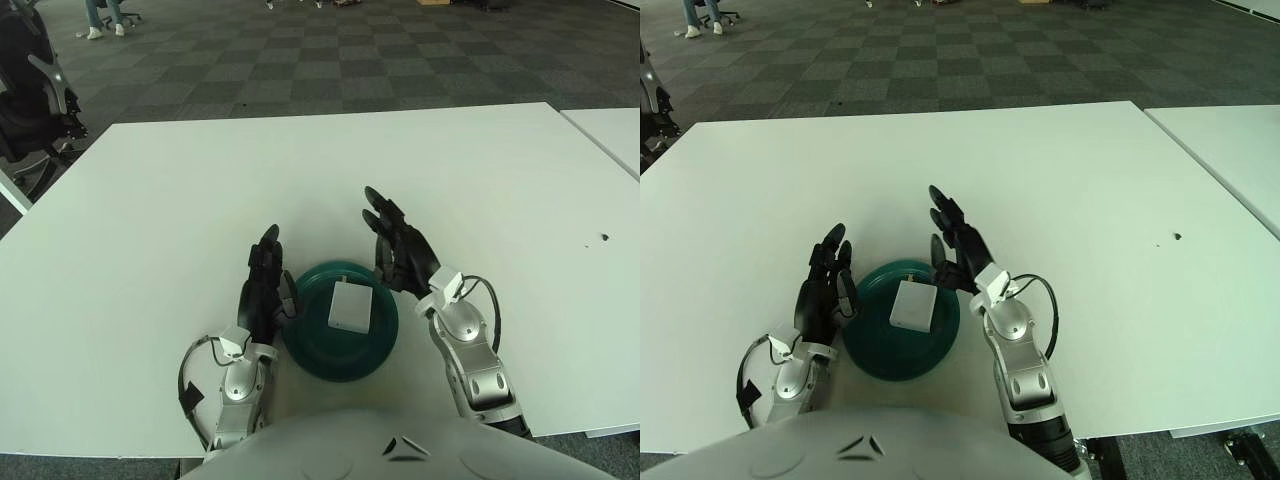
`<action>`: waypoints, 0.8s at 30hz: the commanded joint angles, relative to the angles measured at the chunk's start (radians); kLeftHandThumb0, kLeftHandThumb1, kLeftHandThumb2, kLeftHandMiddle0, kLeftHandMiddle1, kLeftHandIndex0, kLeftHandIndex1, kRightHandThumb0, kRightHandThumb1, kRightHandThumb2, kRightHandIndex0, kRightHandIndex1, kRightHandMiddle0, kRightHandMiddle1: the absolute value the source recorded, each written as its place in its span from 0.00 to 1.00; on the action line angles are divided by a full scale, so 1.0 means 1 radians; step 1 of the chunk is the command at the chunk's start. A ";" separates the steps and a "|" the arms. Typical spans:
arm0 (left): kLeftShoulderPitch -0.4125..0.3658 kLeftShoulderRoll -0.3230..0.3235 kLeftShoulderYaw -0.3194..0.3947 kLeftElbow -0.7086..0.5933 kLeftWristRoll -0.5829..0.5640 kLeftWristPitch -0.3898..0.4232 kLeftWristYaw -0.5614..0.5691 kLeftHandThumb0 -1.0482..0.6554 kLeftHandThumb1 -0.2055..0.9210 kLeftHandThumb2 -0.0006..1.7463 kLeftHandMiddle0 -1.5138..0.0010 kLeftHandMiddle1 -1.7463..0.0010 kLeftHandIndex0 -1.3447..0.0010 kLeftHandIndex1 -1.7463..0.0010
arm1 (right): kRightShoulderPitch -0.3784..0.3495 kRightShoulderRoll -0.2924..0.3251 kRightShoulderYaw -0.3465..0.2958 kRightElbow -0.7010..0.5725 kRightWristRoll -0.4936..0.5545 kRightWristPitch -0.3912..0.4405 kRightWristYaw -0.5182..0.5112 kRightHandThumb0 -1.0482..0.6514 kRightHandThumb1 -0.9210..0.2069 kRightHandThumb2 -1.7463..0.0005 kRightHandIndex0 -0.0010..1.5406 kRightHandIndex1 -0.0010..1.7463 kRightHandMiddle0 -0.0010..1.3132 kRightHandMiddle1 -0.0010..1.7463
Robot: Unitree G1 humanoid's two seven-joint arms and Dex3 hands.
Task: Put the charger into the plate.
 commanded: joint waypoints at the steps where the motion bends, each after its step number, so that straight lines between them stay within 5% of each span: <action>1: 0.035 -0.015 0.012 0.059 -0.016 0.040 0.002 0.06 1.00 0.57 0.91 1.00 1.00 0.66 | -0.007 -0.012 -0.041 0.013 0.015 0.042 -0.026 0.07 0.00 0.40 0.14 0.00 0.00 0.19; 10: 0.056 -0.009 0.018 0.027 -0.045 0.056 -0.010 0.05 1.00 0.59 0.90 1.00 1.00 0.65 | -0.026 0.007 -0.091 0.038 0.084 0.032 -0.043 0.08 0.00 0.46 0.13 0.00 0.00 0.30; 17: 0.110 0.023 0.017 -0.076 -0.088 0.120 -0.048 0.03 1.00 0.60 0.88 0.99 1.00 0.66 | 0.053 -0.025 -0.153 0.103 0.139 -0.077 -0.014 0.08 0.00 0.47 0.14 0.01 0.00 0.32; 24: 0.161 0.063 0.039 -0.180 -0.132 0.188 -0.083 0.02 1.00 0.61 0.87 0.99 1.00 0.67 | 0.030 -0.055 -0.189 0.300 0.156 -0.193 0.018 0.08 0.00 0.46 0.15 0.00 0.00 0.30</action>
